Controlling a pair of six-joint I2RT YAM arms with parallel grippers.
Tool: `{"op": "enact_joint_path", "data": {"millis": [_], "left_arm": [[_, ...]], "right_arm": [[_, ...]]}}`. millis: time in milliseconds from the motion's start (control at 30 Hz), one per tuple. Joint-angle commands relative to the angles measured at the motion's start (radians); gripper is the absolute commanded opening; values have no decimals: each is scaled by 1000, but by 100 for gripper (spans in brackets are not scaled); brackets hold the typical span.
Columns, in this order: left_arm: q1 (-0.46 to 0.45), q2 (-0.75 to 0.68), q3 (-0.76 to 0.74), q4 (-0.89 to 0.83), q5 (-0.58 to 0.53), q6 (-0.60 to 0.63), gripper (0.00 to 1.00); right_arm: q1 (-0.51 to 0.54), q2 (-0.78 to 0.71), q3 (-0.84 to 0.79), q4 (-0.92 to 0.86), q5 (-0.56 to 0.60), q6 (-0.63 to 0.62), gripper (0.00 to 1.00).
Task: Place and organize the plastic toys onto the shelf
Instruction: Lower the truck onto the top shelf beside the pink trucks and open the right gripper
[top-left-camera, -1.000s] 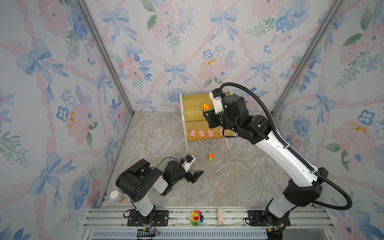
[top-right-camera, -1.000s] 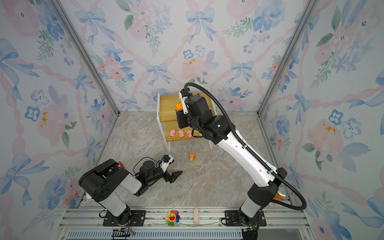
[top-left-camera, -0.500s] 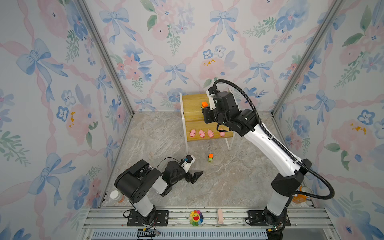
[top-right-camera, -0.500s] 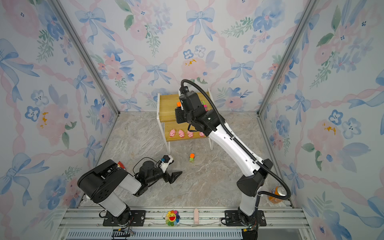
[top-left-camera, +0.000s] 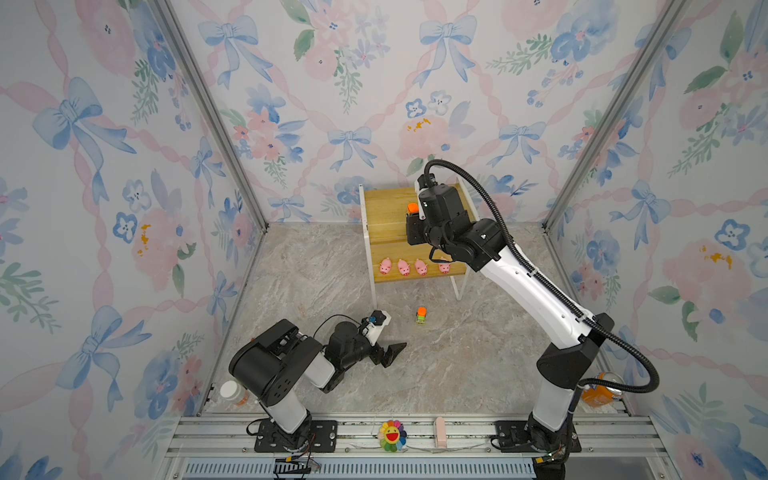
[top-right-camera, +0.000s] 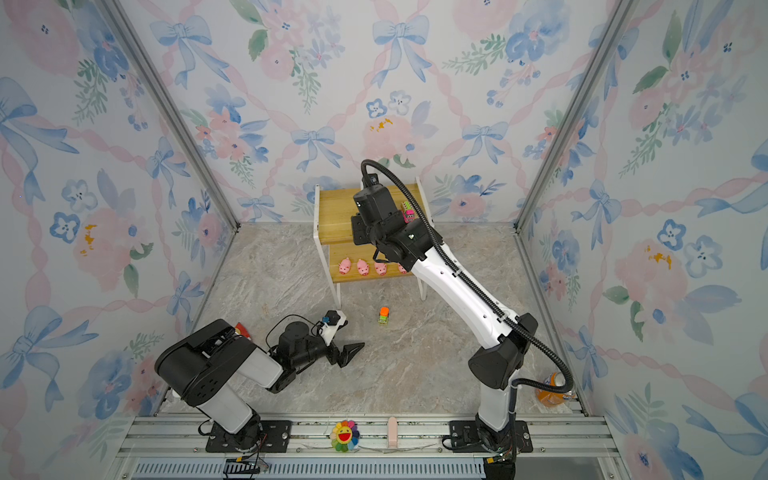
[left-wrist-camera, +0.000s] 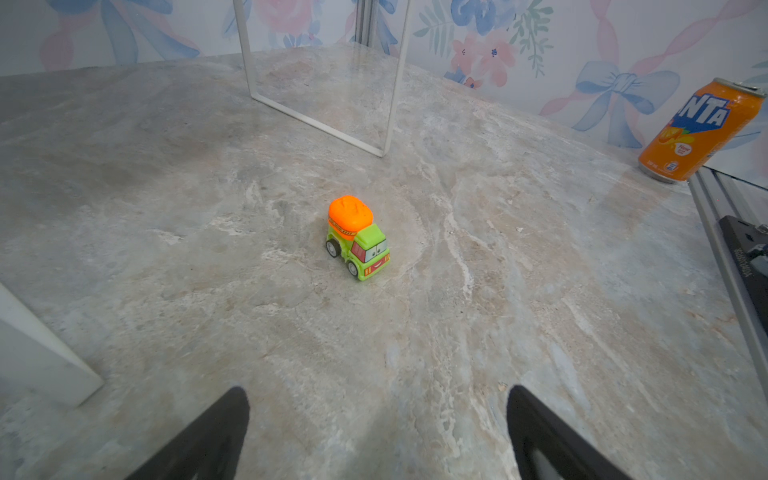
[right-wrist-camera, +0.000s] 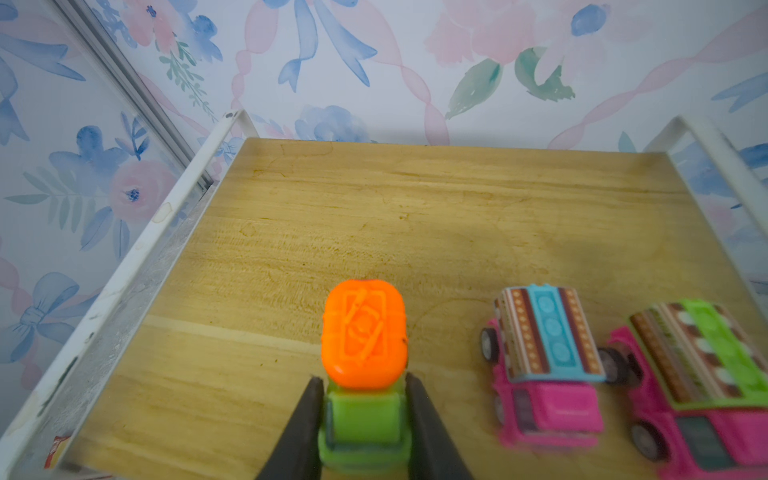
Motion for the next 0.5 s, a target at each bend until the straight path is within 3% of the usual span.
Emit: {"op": "enact_joint_path", "data": {"millis": [0, 467], "left_arm": [[10, -12, -10, -10, 7, 16, 97], [14, -14, -11, -9, 5, 14, 97]], "right_arm": [[5, 30, 25, 5, 29, 16, 17], [9, 76, 61, 11, 25, 13, 20]]}}
